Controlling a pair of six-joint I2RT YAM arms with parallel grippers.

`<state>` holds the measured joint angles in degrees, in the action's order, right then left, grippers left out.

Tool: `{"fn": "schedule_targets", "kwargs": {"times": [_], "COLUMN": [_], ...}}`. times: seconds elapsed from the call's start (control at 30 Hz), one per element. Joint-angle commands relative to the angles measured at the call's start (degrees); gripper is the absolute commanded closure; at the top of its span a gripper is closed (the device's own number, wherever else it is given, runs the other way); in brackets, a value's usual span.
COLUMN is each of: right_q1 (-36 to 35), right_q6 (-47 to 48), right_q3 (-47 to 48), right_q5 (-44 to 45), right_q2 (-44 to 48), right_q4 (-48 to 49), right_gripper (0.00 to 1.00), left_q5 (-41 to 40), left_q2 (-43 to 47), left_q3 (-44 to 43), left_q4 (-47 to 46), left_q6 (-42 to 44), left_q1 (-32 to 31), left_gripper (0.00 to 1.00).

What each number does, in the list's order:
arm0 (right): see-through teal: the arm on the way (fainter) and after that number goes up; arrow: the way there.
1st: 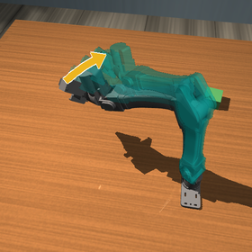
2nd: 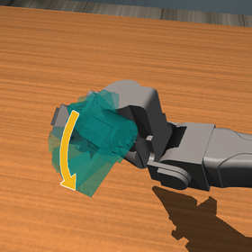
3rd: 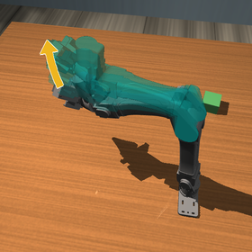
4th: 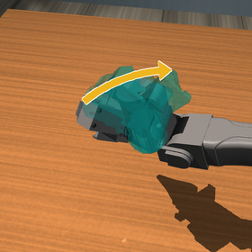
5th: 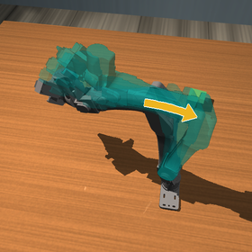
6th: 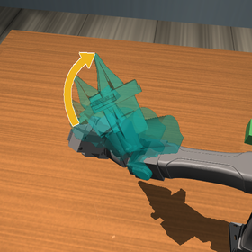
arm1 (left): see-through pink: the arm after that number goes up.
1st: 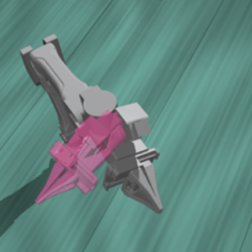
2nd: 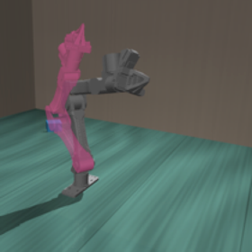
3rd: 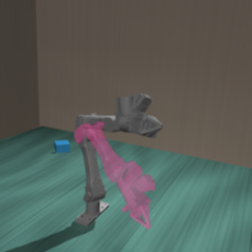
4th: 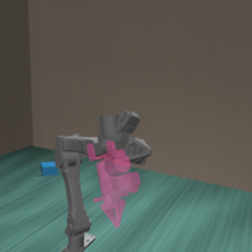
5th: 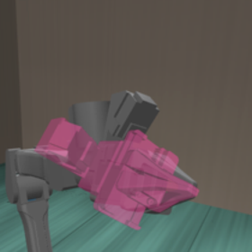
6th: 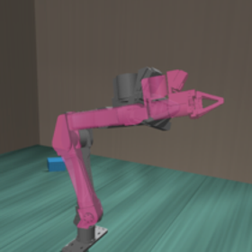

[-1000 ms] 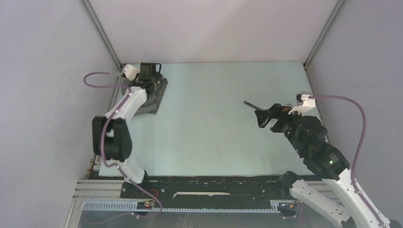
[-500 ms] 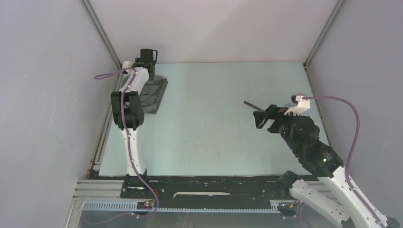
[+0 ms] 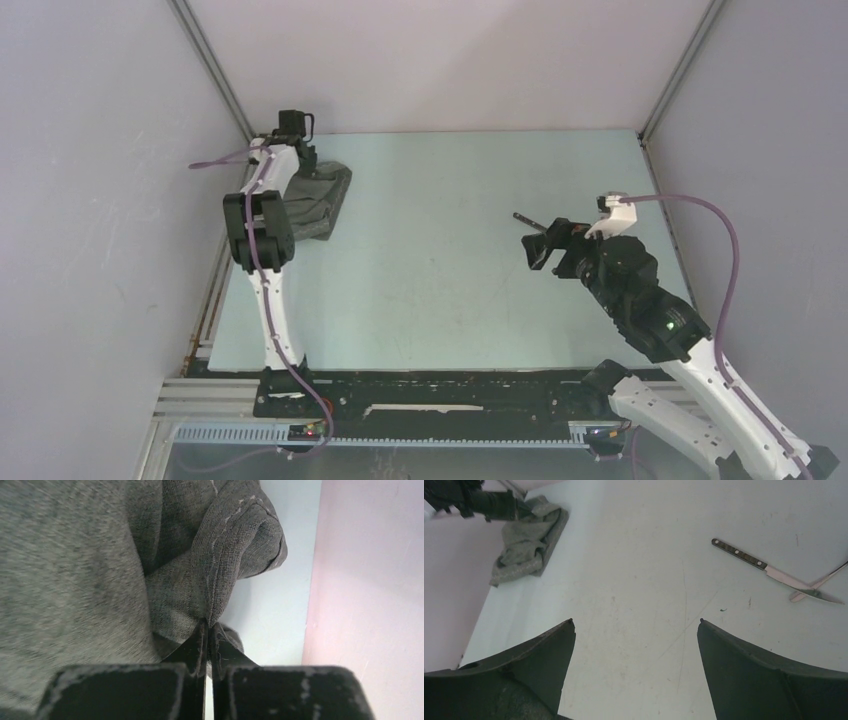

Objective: Fold the napkin into a case and place the utensils inside
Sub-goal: Pick up the crumpled napkin from the corner of the board, then flatten out the crumpled napkin at the center of the board.

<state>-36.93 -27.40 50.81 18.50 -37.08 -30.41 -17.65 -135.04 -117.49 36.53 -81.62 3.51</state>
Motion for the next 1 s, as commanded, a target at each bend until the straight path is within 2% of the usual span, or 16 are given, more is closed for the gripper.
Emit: {"fn": "schedule_targets", "kwargs": {"times": [0.0, 0.07, 0.2, 0.33, 0.43, 0.5, 0.6, 0.7, 0.77, 0.87, 0.9, 0.93, 0.97], "right_q1": [-0.6, -1.1, -6.1, -14.4, -21.3, -25.4, -30.2, -36.0, -38.8, -42.4, -43.7, -44.8, -45.7], "right_q6": [4.9, 8.6, 12.6, 16.5, 17.7, 18.3, 17.1, 21.3, 25.5, 29.8, 30.2, 29.6, 28.9], "right_q3": [-0.1, -0.1, 0.0, 0.4, 3.5, 6.9, 12.7, 15.4, 18.6, 23.8, 25.3, 27.2, 28.2], "right_q5": [-6.4, -11.9, -15.4, -14.4, -11.7, -10.0, -6.4, 5.8, 12.7, 15.5, 19.0, 22.3, 25.2], "right_q2": [-3.9, -7.6, -15.7, -26.2, -35.3, -42.1, -51.3, -58.2, -62.6, -66.4, -67.3, -68.1, -68.4], "right_q4": [1.9, 3.8, 12.3, 31.2, 46.7, 55.3, 61.7, 69.7, 70.4, 67.8, 67.0, 65.5, 64.0], "right_gripper": [0.00, 0.00, 0.00, 0.00, 0.00, 0.00, 0.00, 0.00, 0.00, 0.02, 0.03, 0.05, 0.11], "left_q5": [5.2, 6.9, 2.1, 4.3, 7.1, 8.5, 9.5, 10.3, 11.0, 12.1, 12.4, 12.4, 12.4], "left_q2": [14.6, 24.2, 49.1, 68.5, 79.4, 84.2, 88.5, 91.4, 92.2, 93.4, 93.4, 93.4, 93.4], "left_q3": [4.6, 10.4, 25.2, 35.3, 40.8, 41.5, 39.0, 37.0, 36.1, 36.3, 36.5, 36.8, 37.0], "left_q4": [-1.8, -4.4, -8.5, -8.5, -8.3, -6.7, -2.5, 0.1, 1.5, 2.0, 2.0, 2.1, 2.1], "left_q6": [11.5, 17.2, 26.7, 26.4, 24.4, 24.5, 26.3, 27.6, 27.8, 27.6, 27.7, 27.8, 27.9], "left_q1": [0.6, -0.3, -6.0, -9.4, -10.5, -10.9, -11.0, -11.0, -11.0, -11.1, -11.1, -11.1, -11.1], "left_gripper": [1.00, 1.00, 1.00, 1.00, 1.00, 1.00, 1.00, 1.00, 1.00, 1.00, 1.00, 1.00, 1.00]}}
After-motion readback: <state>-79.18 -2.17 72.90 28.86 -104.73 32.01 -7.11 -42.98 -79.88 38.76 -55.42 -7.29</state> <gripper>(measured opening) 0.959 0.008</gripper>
